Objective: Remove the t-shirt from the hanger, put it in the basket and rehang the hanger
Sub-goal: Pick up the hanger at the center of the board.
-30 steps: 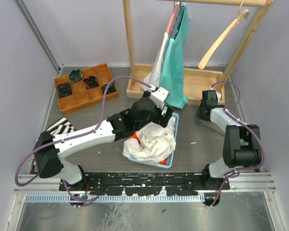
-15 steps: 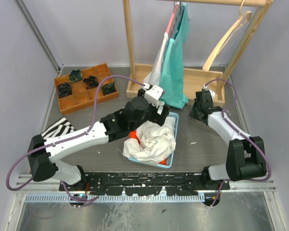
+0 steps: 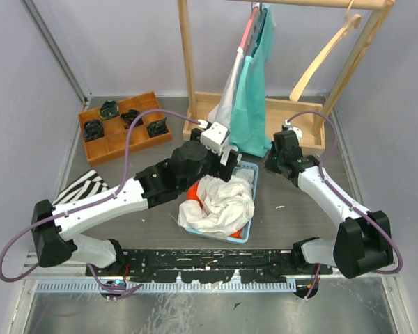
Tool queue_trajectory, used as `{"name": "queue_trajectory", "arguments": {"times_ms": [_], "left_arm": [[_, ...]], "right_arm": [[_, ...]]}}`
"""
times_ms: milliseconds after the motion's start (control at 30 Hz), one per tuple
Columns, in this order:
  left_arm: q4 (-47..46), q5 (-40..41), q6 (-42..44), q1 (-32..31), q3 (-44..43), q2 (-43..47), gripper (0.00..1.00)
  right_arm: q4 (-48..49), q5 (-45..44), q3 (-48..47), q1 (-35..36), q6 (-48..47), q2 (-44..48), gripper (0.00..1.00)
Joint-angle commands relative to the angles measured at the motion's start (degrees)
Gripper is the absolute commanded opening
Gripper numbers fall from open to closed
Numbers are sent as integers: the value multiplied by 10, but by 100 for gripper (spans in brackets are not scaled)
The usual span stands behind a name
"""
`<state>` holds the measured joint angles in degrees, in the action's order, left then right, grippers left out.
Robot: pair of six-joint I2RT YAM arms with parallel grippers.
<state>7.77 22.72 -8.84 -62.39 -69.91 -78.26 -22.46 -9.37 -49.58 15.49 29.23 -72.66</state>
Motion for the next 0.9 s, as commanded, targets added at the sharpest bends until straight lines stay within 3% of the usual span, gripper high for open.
{"name": "queue_trajectory", "arguments": {"times_ms": [0,867], "left_arm": [[4,16,-2,2,11,28,98],[19,38,-15,3,47,82,98]], "right_arm": [[3,-21,-27,33,19,21,13],[-31,-104,-35,190,37,39,13]]}}
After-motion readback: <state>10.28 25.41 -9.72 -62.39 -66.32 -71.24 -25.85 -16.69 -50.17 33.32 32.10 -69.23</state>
